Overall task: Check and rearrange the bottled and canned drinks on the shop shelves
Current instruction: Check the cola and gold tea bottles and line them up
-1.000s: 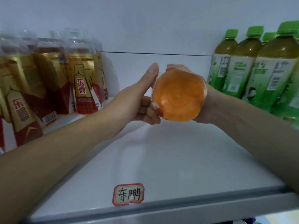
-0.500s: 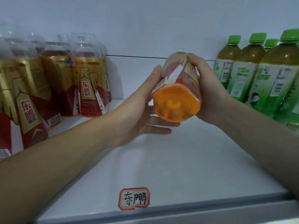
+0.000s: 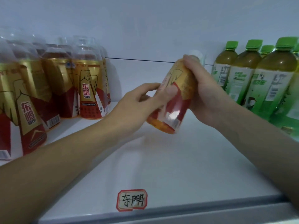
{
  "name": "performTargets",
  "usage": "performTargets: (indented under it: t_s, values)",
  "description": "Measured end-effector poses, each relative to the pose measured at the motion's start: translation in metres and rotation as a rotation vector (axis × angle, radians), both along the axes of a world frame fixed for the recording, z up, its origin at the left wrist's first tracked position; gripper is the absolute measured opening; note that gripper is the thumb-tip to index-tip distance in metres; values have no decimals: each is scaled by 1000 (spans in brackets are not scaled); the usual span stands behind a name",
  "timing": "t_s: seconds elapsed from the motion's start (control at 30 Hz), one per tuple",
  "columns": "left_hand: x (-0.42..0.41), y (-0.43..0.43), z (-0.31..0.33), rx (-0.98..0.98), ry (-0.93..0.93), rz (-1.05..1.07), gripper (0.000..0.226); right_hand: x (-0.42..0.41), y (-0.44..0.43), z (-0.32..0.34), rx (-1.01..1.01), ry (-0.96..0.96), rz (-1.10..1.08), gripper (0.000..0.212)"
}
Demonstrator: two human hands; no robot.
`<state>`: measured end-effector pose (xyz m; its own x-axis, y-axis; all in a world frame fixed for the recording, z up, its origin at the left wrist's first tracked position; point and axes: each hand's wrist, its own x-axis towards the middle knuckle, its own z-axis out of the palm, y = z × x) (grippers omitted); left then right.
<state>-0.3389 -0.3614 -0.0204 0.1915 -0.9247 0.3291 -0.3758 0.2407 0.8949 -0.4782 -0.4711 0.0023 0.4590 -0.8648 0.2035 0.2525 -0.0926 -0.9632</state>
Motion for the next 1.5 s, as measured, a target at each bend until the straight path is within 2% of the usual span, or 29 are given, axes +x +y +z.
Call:
performTargets:
  t_s: [0.03,0.07,0.13,0.23,0.43,0.57,0.67,0.93,0.97,1.07,1.1,1.17,1.3,1.43,1.5]
  values:
    - [1,0,2,24,50,-83,43,0,-1,0,39,-37,-8,46]
    - [1,0,3,45,95,-169,45,-1,-4,0,70,-76,-11,50]
    - [2,-2,-1,45,129,-289,64,-5,-8,2,118,-168,11,53]
    - [1,-3,-5,2,117,-353,75,-11,-11,3,142,-246,44,52]
    - [-2,-6,-12,-40,144,-323,72,-6,-8,1,132,-263,20,49]
    - [-7,-8,-14,-90,165,-283,65,-7,-6,1,132,-265,17,57]
    - [-9,-7,-15,-123,152,-262,65,-8,-2,2,123,-265,21,52]
    - [-7,-4,-12,-193,2,-247,68,-12,4,7,49,-290,-14,46]
    - [-8,-3,-11,-203,-34,-240,70,-12,7,10,28,-290,-14,49]
    - [-13,4,-7,-193,-219,-171,76,-13,17,19,-81,-242,-55,78]
    - [-18,8,-3,-177,-293,-145,79,-18,19,22,-142,-223,-86,78]
    - [-31,19,2,-166,-364,-113,83,-33,29,29,-230,-182,-118,69]
    - [-85,49,-3,-247,-340,-121,84,-91,57,32,-323,-103,-113,74]
    - [-174,79,-31,-259,-260,-166,86,-184,93,17,-419,-12,-145,48]
    - [-224,89,-58,-236,-232,-193,88,-237,109,-1,-477,47,-116,45]
